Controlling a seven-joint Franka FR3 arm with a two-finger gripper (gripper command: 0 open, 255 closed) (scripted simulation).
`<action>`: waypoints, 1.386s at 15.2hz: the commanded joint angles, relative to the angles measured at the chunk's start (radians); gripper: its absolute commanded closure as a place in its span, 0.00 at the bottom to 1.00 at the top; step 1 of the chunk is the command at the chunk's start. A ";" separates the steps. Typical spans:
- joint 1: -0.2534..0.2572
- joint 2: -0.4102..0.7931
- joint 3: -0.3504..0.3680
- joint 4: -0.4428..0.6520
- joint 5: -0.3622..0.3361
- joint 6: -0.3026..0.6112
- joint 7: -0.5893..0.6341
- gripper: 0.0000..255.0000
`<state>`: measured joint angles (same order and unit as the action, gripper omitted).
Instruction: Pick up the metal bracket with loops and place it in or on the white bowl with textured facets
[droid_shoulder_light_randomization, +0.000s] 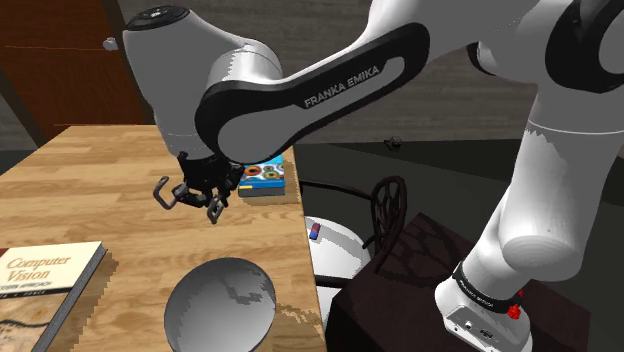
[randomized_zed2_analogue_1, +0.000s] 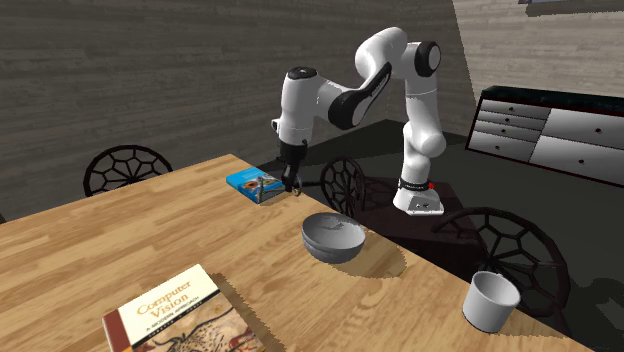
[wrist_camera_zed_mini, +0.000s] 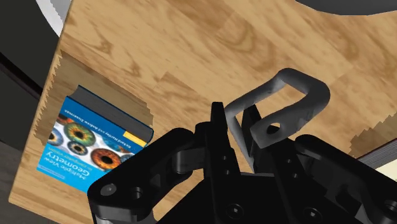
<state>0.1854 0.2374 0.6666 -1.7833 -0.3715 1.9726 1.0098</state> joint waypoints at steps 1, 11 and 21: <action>0.000 -0.006 0.003 0.022 0.008 -0.026 -0.009 1.00; 0.064 -0.142 0.083 -0.176 0.082 0.035 0.140 1.00; 0.106 -0.123 0.111 -0.275 0.051 0.125 0.252 1.00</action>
<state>0.2883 0.1028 0.7778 -2.0537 -0.3087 2.0867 1.2498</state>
